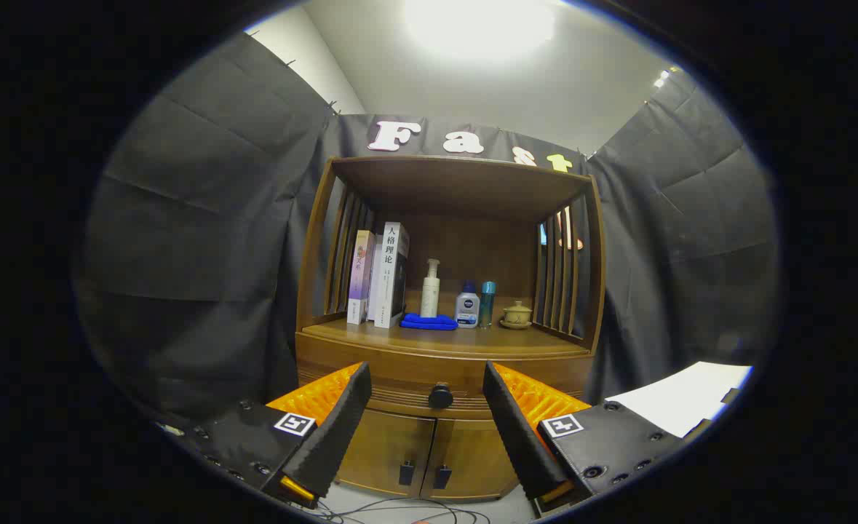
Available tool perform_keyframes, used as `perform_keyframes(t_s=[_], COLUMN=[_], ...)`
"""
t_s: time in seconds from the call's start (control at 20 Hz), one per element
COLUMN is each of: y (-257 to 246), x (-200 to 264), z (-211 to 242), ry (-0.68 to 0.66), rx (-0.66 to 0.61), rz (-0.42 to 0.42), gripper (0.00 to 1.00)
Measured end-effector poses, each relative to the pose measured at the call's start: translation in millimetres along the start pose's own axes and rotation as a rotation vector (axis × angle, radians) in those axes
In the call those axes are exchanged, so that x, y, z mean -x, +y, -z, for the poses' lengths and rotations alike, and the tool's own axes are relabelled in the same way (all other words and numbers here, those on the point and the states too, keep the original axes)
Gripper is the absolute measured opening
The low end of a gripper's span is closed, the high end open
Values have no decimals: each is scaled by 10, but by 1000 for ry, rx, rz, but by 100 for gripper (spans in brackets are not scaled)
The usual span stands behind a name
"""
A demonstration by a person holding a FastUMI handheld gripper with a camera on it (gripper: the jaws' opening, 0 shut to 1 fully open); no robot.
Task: Pull open the drawer, take out the items inside it, and place them on the countertop above the cabinet.
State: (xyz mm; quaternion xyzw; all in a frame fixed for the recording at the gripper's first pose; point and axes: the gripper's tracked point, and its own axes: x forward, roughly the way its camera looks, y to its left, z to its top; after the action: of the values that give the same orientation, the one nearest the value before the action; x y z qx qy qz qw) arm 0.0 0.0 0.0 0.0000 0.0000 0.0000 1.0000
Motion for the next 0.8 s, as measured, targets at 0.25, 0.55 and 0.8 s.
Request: perform_keyframes(t_s=[0.25,0.55,0.8], y=[3,-31,-34], x=[13,8,8], z=[22,60,67], ry=[4,9,10], rx=[6,6,1], rz=[2,10,10], gripper=[97,97,97])
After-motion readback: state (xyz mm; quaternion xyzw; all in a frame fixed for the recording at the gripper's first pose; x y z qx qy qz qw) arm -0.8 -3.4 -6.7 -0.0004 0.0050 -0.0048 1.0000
